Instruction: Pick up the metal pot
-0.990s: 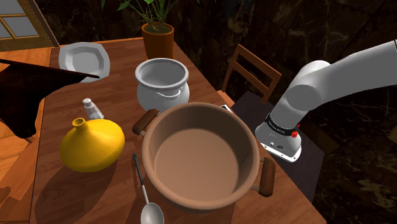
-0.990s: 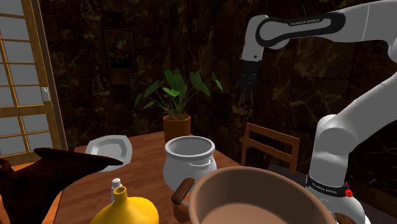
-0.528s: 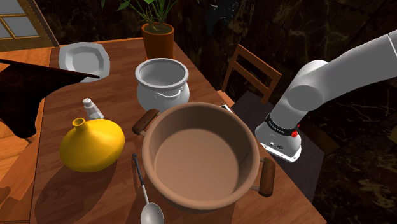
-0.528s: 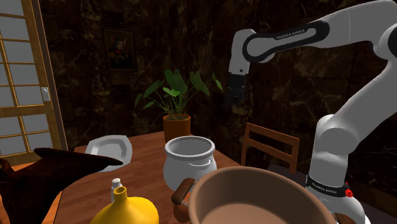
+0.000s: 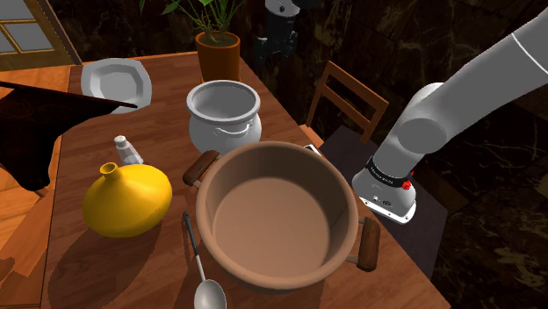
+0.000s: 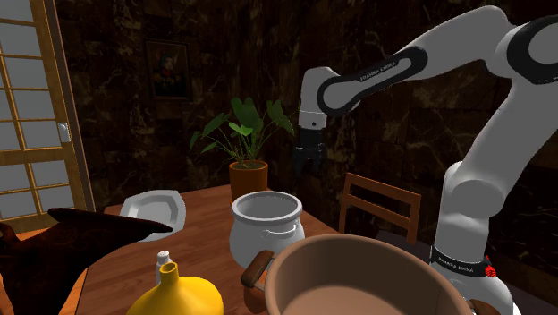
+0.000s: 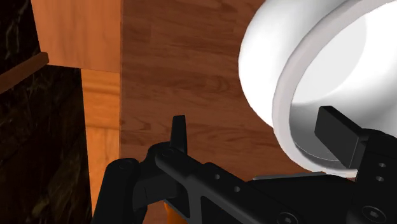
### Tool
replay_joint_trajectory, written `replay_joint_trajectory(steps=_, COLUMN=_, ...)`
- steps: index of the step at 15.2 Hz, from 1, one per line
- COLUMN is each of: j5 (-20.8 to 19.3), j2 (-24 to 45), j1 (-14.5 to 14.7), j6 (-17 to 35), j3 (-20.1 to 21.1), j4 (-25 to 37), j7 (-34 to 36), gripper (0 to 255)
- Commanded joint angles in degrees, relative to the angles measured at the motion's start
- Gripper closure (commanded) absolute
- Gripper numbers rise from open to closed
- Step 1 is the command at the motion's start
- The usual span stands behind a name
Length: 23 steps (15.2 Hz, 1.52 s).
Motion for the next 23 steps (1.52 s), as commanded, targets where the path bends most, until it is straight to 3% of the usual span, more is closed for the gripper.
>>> replay_joint_trajectory(steps=1, j5=-0.2, j2=3.8, j1=0.2, j6=2.4, j3=1.4, j4=1.3, j7=2.2, gripper=0)
replay_joint_trajectory(steps=6, j5=-1.6, j2=12.8, j1=0.7, j6=7.8, j3=4.3, j4=4.2, j7=7.6, gripper=0)
replay_joint_trajectory(steps=15, j5=-2.6, j2=16.1, j1=0.6, j6=13.9, j3=4.6, j4=1.3, j7=8.5, gripper=0)
replay_joint_trajectory(steps=16, j5=-2.6, j2=16.1, j1=0.6, j6=13.8, j3=4.7, j4=1.4, j7=8.6, gripper=255)
replay_joint_trajectory(steps=23, j5=-2.6, j2=16.2, j1=0.6, j6=13.8, j3=4.7, j4=1.4, j7=8.6, gripper=255)
